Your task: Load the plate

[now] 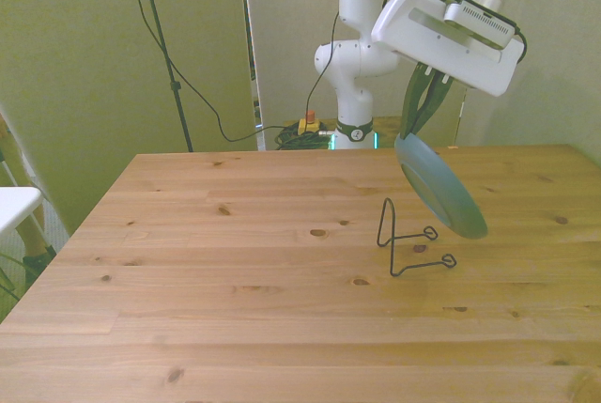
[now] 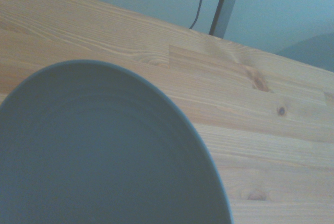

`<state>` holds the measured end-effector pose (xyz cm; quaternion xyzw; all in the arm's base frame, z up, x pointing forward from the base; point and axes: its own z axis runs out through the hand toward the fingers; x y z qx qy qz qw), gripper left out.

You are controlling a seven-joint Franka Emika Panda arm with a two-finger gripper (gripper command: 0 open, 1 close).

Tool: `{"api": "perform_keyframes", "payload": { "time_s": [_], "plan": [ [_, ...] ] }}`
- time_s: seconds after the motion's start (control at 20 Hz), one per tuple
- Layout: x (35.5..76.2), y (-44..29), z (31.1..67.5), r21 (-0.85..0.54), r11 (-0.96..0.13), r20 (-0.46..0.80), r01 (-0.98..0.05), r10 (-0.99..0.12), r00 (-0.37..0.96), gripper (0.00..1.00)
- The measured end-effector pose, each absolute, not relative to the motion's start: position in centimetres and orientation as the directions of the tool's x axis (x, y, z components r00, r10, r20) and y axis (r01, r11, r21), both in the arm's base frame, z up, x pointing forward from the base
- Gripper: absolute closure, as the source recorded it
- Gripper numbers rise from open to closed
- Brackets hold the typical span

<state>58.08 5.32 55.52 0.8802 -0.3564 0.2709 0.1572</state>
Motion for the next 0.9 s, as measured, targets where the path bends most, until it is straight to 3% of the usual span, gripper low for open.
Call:
{"api": "perform_keyframes", "payload": {
  "time_s": [0.9],
  "plan": [
    [56.4, 10.3, 49.9, 0.176, -0.673, 0.751, -0.719, -0.38, 0.54, 1.0]
  ]
}}
